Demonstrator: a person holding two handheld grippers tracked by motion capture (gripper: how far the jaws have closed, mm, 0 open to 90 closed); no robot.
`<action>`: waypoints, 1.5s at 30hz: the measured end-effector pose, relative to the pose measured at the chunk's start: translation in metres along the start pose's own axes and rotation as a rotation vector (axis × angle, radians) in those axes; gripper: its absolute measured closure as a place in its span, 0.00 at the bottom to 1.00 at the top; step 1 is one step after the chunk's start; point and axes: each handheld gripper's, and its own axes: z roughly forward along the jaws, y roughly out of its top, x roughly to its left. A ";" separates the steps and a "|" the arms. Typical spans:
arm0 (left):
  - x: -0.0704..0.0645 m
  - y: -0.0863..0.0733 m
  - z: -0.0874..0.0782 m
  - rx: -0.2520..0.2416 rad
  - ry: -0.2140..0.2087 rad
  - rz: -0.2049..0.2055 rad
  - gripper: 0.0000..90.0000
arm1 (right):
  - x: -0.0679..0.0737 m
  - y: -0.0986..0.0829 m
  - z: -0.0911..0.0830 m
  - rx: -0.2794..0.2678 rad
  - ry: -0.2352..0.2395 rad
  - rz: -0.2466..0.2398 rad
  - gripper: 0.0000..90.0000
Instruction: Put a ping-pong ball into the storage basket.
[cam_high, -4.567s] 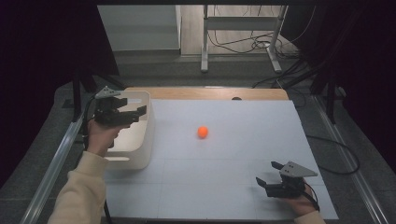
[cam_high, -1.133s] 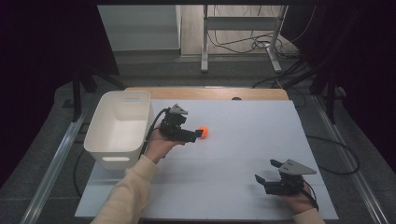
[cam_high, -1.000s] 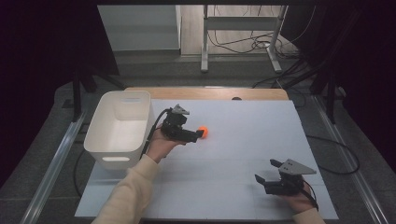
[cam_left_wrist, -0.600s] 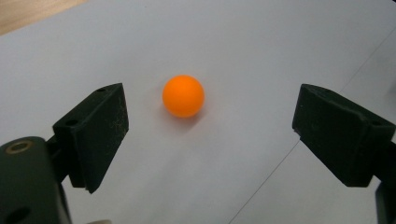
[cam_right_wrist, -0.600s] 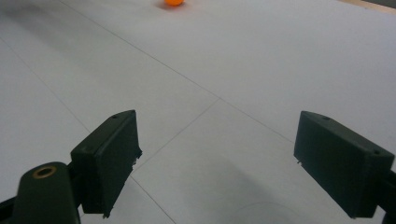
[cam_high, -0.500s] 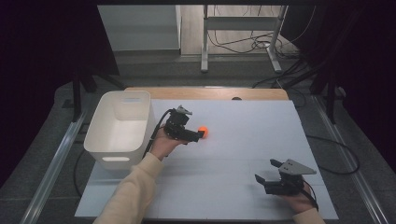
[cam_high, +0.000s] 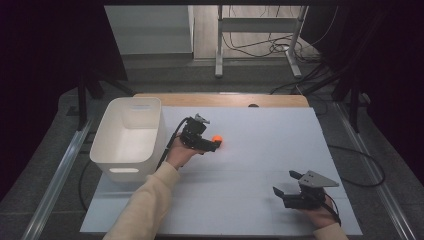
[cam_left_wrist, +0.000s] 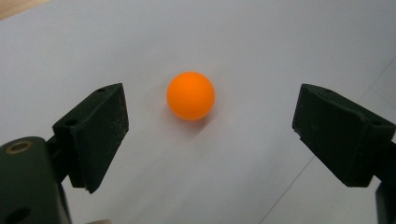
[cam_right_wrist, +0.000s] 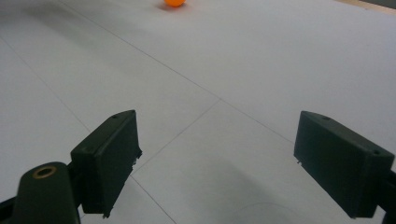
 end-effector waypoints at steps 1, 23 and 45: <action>0.000 0.000 0.003 0.010 0.000 0.002 0.13 | 0.000 0.000 0.000 -0.001 0.001 0.001 0.16; 0.010 0.007 0.042 0.050 0.025 -0.013 0.14 | 0.000 0.000 0.001 0.011 -0.002 -0.004 0.16; 0.019 0.006 0.074 0.091 0.036 -0.056 0.22 | 0.000 0.000 0.002 0.013 0.000 -0.010 0.16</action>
